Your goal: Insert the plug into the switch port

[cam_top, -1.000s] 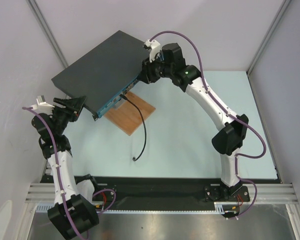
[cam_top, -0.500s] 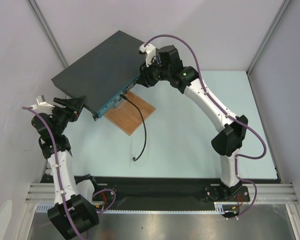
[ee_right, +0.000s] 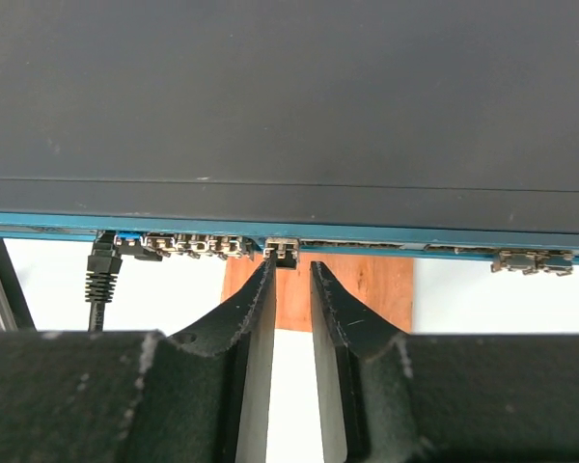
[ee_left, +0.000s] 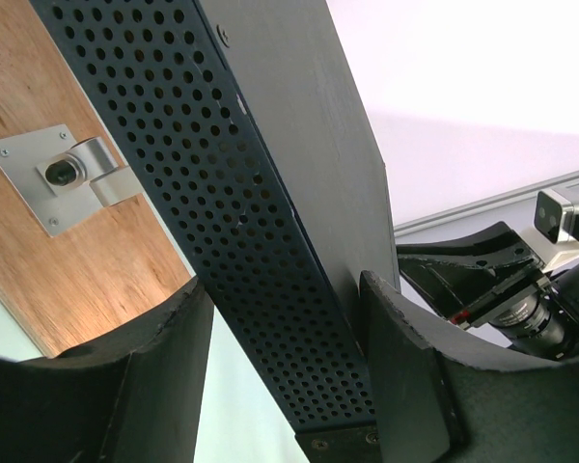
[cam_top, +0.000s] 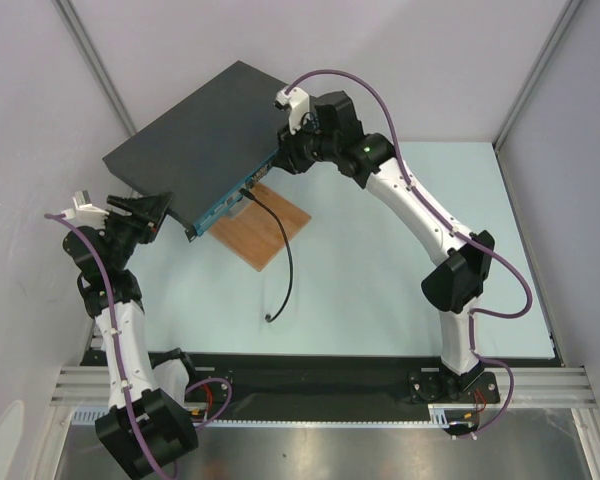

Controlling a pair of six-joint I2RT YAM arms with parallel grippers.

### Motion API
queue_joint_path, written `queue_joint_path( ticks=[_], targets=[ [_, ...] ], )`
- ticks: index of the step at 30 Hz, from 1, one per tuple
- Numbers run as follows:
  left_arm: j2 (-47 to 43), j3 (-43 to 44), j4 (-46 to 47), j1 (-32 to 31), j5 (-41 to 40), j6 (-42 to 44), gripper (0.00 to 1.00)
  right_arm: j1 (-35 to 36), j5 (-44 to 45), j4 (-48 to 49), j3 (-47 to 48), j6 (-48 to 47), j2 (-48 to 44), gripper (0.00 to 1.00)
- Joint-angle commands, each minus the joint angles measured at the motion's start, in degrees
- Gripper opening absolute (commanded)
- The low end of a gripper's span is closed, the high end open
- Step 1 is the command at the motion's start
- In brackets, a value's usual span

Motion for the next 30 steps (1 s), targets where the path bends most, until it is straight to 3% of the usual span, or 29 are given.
queue_joint_path(
  ticks=[1,15,30],
  targets=[
    [0.2,1.4,1.7,-1.9,3.2,7.7,0.0,0.3,0.8,1.3,3.0,-0.7,0.9,0.25],
    [0.5,1.6,1.2,-1.9,3.2,7.9,0.0,0.6,0.8,1.7,3.1,-0.4,2.2,0.2],
    [1.6,2.3,1.6,-1.9,3.3,8.1,0.0,0.7,0.5,12.6,-3.4,4.6,2.4,0.11]
  ],
)
